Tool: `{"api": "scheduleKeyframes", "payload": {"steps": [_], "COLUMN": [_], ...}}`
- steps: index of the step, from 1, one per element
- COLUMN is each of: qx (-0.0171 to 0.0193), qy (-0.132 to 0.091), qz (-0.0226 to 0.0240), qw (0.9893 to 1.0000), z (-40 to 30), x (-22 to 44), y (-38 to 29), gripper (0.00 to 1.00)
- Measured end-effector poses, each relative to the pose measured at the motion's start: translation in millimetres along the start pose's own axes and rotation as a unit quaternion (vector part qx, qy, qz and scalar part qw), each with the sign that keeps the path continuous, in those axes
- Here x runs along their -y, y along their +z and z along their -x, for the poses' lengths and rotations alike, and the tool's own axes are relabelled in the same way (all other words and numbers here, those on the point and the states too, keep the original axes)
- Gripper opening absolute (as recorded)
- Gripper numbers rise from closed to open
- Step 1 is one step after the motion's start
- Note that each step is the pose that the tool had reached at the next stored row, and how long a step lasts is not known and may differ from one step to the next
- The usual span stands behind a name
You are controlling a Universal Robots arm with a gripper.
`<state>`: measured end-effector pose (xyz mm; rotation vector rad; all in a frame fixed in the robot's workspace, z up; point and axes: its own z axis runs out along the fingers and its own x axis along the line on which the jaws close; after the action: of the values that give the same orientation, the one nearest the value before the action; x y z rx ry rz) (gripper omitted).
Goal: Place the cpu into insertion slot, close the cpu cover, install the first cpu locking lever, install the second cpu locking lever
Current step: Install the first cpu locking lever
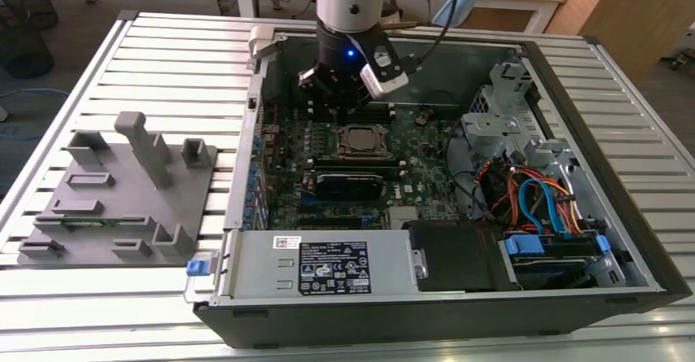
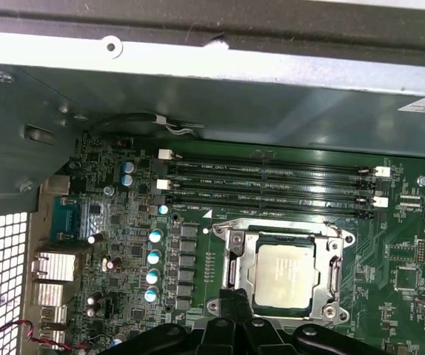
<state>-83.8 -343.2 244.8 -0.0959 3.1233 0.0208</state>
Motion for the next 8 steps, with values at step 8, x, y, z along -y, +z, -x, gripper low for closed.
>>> {"api": "scheduleKeyframes", "payload": {"steps": [8], "qx": [0.0012], "qy": [0.019], "qz": [0.0120], "qw": [0.9997], "z": [-9.2], "x": [-0.6], "y": [-0.3], "gripper": [0.10]}}
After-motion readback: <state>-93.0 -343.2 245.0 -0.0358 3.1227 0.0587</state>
